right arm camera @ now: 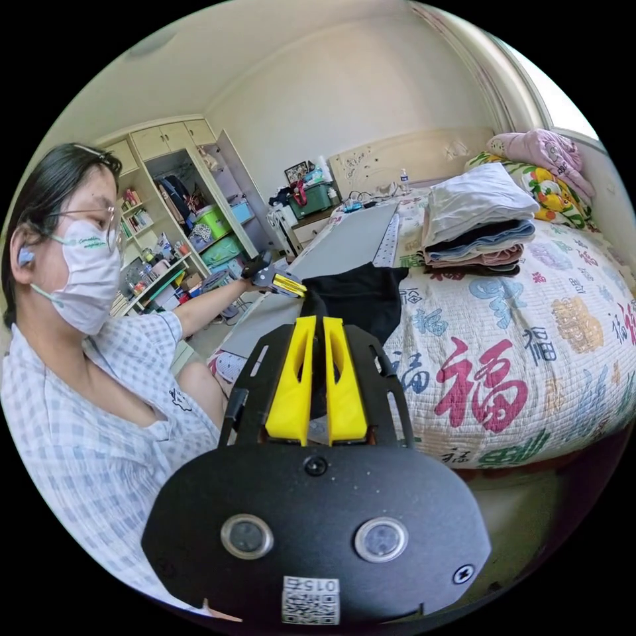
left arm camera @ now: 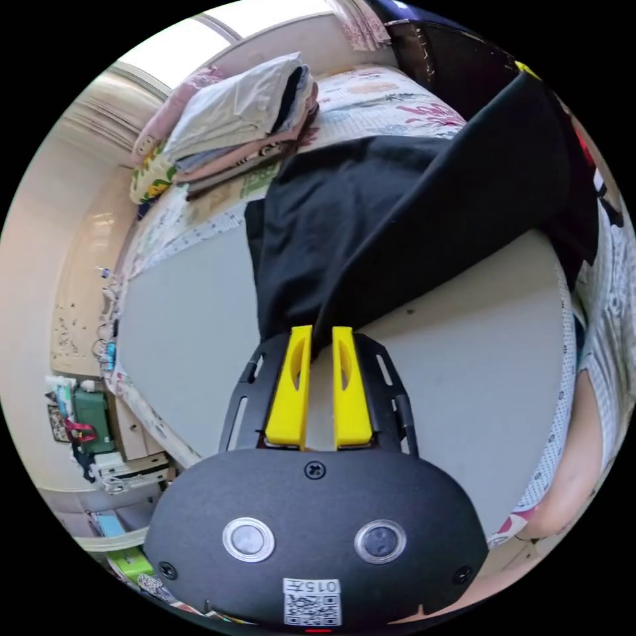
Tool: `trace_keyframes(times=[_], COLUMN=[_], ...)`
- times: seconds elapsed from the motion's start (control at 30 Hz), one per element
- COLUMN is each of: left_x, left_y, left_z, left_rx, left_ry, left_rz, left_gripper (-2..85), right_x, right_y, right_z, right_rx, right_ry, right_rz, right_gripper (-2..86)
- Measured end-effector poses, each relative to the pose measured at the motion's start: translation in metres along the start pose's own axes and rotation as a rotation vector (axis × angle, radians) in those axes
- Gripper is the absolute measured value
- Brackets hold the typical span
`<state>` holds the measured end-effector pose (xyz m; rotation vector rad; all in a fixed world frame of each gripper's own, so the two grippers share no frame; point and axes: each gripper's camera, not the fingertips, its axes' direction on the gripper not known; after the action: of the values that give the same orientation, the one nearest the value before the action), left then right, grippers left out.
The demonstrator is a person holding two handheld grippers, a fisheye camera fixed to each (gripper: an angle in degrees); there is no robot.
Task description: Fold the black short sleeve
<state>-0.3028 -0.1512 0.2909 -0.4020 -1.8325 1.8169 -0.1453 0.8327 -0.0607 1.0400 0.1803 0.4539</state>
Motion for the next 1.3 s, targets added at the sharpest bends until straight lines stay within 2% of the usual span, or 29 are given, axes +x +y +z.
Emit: trace_keyframes(times=[0.1,0.27,0.47,0.63,0.8,0.93,1.1,1.2,1.27,1.3], left_x=[0.017,0.062,0.137,0.213,0.261,0.271,0.217,0.149,0.100,0.092], left_y=[0.007,0.048,0.100,0.136,0.178,0.198,0.213,0.221,0.228,0.233], left_z=[-0.026,-0.154,-0.259,-0.302,-0.327,-0.323,-0.275,-0.220,-0.166,-0.154], left_rx=[0.058,0.448,0.684,0.728,0.782,0.738,0.689,0.640,0.605,0.615], left_ry=[-0.101,-0.385,-0.567,-0.746,-0.716,-0.705,-0.597,-0.527,-0.495,-0.473], left_rz=[-0.056,-0.347,-0.595,-0.669,-0.694,-0.689,-0.743,-0.845,-0.967,-1.013], left_gripper=[1.3,0.3,0.1,0.0,0.0,0.1,0.2,0.5,1.1,1.4], right_x=[-0.001,-0.018,-0.032,-0.049,-0.052,-0.041,-0.010,0.020,0.061,0.068], right_y=[-0.017,-0.055,-0.081,-0.090,-0.101,-0.124,-0.180,-0.249,-0.308,-0.316], right_z=[-0.024,-0.104,-0.172,-0.184,-0.178,-0.145,-0.068,0.019,0.105,0.124], right_rx=[0.026,0.220,0.451,0.554,0.606,0.570,0.489,0.353,0.124,0.084], right_ry=[0.078,0.244,0.217,0.177,0.141,0.138,0.172,0.284,0.332,0.348], right_rz=[-0.031,-0.089,-0.097,-0.126,-0.129,-0.121,-0.078,-0.055,0.043,0.055], right_gripper=[0.7,0.5,0.4,0.4,0.3,0.2,0.3,0.5,1.0,1.2])
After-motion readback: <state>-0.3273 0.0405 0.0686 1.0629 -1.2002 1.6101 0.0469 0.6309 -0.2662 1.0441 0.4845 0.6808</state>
